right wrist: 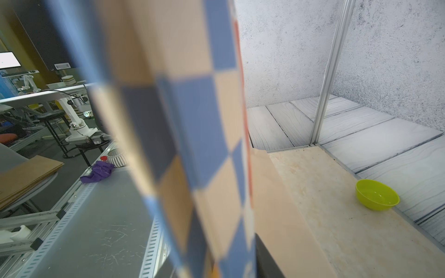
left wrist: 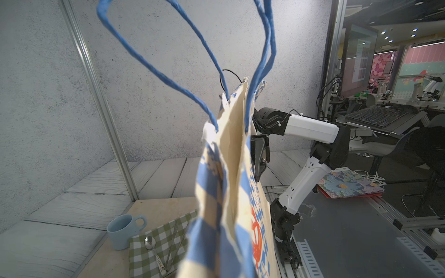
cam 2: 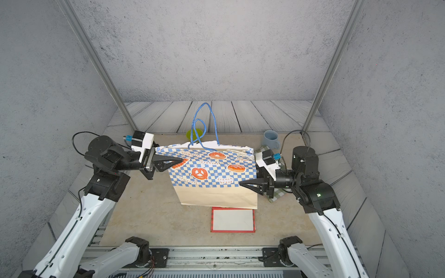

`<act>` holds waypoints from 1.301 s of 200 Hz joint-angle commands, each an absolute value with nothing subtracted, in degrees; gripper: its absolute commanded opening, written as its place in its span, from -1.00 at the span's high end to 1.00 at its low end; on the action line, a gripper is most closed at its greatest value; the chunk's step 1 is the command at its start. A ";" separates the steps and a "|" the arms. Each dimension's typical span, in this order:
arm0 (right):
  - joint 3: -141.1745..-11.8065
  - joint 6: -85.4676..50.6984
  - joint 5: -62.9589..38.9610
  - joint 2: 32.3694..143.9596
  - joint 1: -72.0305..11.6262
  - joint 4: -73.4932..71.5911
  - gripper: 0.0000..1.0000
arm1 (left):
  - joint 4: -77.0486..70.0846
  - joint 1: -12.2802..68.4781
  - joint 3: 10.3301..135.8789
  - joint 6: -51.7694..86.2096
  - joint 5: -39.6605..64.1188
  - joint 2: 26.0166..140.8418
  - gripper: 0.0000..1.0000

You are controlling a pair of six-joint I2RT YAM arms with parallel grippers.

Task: Put away the paper bag
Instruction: Press the paper bag.

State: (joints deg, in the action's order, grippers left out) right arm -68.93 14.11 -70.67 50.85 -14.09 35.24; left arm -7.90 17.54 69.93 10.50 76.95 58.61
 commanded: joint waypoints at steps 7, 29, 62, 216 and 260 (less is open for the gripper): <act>-69.52 13.74 -69.46 50.69 -14.33 35.22 0.33 | -8.73 18.02 71.54 8.98 75.77 58.54 1.00; -69.60 13.36 -67.32 50.44 -14.33 35.61 0.32 | -7.82 18.02 71.88 8.02 75.28 58.52 1.00; -70.09 15.64 -65.30 50.62 -14.17 38.96 0.50 | -6.50 18.01 72.42 6.38 74.89 58.27 1.00; -68.60 24.81 -61.27 48.47 -14.17 43.81 -0.31 | -7.52 18.02 73.83 6.67 74.60 57.84 1.00; -68.21 21.75 -57.82 45.52 -14.18 37.59 -0.49 | -3.02 18.02 73.75 4.04 75.40 57.77 1.00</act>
State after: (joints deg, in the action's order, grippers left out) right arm -69.01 23.09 -61.10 47.92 -14.09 41.23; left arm -4.86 17.65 72.10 6.00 74.46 58.57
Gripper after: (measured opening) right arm 0.743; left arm 0.050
